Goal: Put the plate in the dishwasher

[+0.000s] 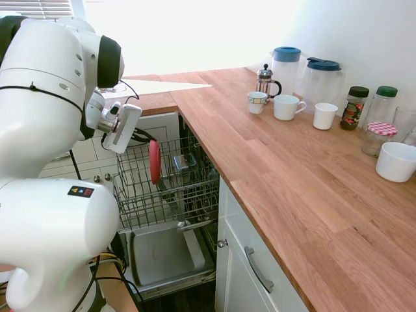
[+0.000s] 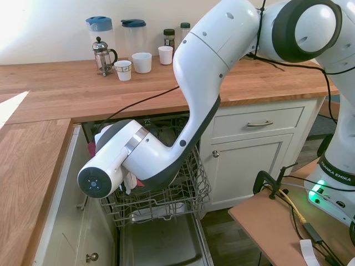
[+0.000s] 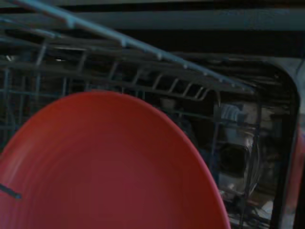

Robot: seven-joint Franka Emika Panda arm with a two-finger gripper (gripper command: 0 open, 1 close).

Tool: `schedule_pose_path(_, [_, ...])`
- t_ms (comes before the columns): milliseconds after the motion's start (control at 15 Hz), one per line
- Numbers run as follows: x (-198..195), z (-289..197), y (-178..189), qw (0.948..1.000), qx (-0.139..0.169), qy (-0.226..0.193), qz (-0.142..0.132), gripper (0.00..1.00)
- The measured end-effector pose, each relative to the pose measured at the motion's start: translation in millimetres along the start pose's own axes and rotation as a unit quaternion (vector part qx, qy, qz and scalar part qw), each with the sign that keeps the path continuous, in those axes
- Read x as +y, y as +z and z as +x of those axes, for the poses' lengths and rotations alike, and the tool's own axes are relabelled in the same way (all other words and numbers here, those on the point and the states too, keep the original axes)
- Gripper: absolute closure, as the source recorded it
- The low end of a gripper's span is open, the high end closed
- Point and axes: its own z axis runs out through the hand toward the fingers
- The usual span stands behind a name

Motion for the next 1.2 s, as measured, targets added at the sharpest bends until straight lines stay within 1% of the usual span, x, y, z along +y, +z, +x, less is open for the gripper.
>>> schedule_pose_path(67, [-7.1, -1.1, 1.2, 1.0, -0.001, -0.007, -0.001, 0.0])
schedule_pose_path(200, [-18.3, -2.4, 8.1, 0.9998, -0.011, -0.016, -0.007, 0.0])
schedule_pose_path(400, [-21.0, 5.5, 8.8, 0.9995, -0.028, -0.013, -0.007, 0.0])
schedule_pose_path(467, [-18.4, 9.9, 5.8, 0.9991, -0.042, -0.009, -0.008, 0.0])
schedule_pose_path(533, [-14.7, 14.9, 2.3, 0.9979, -0.063, -0.006, -0.009, 0.0])
schedule_pose_path(733, [-4.8, 33.2, -7.6, 0.9922, -0.124, 0.01, -0.008, 0.0])
schedule_pose_path(800, [-2.0, 37.5, -10.9, 0.989, -0.147, 0.013, -0.007, 0.0])
schedule_pose_path(867, [2.7, 42.7, -16.7, 0.9845, -0.175, 0.011, -0.002, 0.0])
schedule_pose_path(1000, [20.0, 61.2, -31.3, 0.9727, -0.231, 0.015, 0.019, 0.0])
schedule_pose_path(1133, [50.5, 93.9, -41.0, 0.9612, -0.268, 0.052, 0.042, 0.0])
schedule_pose_path(1200, [70.1, 110.6, -38.9, 0.9545, -0.284, 0.074, 0.05, 0.0])
